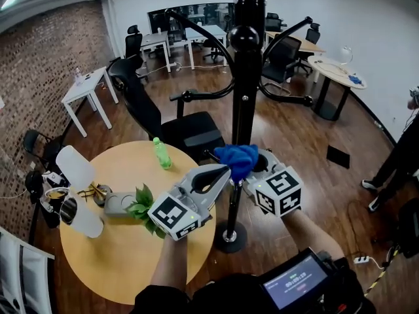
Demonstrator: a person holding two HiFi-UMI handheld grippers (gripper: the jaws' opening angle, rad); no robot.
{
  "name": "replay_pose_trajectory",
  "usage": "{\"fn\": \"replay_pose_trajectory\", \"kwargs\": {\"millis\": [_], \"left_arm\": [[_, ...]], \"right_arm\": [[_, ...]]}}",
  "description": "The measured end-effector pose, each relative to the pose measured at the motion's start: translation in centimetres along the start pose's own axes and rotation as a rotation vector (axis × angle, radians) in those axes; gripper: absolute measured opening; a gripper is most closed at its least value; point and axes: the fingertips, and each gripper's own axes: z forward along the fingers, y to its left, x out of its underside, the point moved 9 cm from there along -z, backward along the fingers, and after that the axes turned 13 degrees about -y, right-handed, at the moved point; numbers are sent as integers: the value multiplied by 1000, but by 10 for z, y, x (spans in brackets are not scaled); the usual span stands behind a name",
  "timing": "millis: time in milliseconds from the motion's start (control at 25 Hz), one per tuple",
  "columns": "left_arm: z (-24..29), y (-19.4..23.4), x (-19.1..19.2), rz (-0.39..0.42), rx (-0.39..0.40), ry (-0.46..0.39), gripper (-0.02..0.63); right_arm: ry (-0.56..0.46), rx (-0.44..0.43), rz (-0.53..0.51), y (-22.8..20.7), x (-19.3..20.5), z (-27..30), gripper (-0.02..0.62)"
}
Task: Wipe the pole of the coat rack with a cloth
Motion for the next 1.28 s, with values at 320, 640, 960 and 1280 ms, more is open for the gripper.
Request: {"fn": "replay_pose_trajectory", "kwargs": {"millis": [320,640,960,1280], "left_arm": [[45,15,-80,146,39,-89,5],[47,-3,-135,228,98,-152,5],[47,-17,-154,244,119,-207,5],[32,0,-117,226,80,-94,5]], "right_arm": [[-296,28,-134,-11,-153,18,52],[-456,-119,-176,28,-234,-1,52],[-650,-250,-250,78,-269,-40,52],[-411,33,-108,-7,-187,6,52]]}}
